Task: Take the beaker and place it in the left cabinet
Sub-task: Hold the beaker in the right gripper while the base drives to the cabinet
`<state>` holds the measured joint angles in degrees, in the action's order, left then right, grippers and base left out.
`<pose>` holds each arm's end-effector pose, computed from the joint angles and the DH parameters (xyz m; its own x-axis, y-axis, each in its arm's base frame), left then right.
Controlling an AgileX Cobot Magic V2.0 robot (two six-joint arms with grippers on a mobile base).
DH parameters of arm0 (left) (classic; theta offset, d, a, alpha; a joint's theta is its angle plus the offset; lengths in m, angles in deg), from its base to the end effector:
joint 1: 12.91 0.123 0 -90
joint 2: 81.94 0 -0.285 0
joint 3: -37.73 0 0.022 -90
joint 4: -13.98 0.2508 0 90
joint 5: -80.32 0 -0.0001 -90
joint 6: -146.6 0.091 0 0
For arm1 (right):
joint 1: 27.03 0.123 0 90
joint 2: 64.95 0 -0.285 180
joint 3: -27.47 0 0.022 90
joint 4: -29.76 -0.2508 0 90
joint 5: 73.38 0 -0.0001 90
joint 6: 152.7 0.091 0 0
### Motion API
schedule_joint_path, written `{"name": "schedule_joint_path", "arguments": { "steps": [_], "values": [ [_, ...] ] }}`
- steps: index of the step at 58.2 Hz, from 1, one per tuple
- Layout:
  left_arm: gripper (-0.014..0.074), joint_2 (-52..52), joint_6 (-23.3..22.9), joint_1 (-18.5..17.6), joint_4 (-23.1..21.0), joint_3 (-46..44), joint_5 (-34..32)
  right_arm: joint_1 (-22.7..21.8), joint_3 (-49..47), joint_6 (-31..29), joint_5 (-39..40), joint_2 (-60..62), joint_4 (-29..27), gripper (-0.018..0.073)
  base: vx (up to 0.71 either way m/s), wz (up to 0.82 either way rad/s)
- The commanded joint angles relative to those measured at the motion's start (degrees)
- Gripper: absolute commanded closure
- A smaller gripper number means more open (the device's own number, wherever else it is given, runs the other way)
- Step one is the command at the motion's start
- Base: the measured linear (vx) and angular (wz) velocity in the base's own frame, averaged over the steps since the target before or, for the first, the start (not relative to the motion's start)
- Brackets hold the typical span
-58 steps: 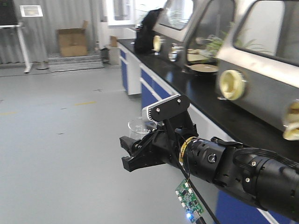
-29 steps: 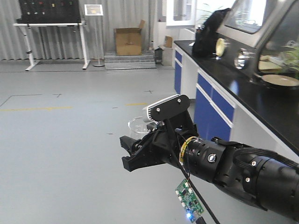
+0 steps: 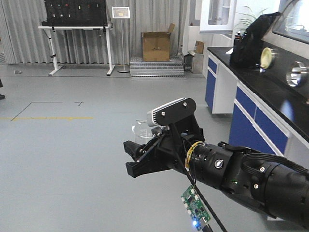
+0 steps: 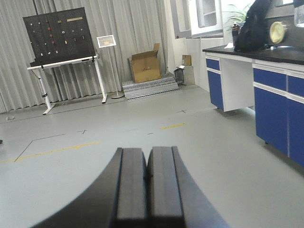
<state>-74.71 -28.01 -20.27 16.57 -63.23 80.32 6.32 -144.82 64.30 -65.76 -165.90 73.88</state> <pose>0.0564 -0.0073 0.2030 0.0817 0.1294 -0.9882 0.1179 0.9833 0.1385 0.3187 0.2197 0.3227 -0.1146 -0.2179 -0.9692 -0.6408 0.7618 -0.0955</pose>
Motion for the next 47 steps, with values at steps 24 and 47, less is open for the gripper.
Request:
{"name": "schedule_joint_path", "arguments": {
  "steps": [24, 47],
  "values": [
    [0.0595, -1.06, -0.15, -0.03, -0.18, 0.9, -4.28, -0.09, -1.86, -0.05, 3.51, 2.23, -0.46, 0.0568, 0.53, 0.04],
    [0.0595, -1.06, -0.15, -0.03, -0.18, 0.9, -4.28, -0.09, -1.86, -0.05, 3.52, 2.23, -0.46, 0.0568, 0.57, 0.01]
  ]
}}
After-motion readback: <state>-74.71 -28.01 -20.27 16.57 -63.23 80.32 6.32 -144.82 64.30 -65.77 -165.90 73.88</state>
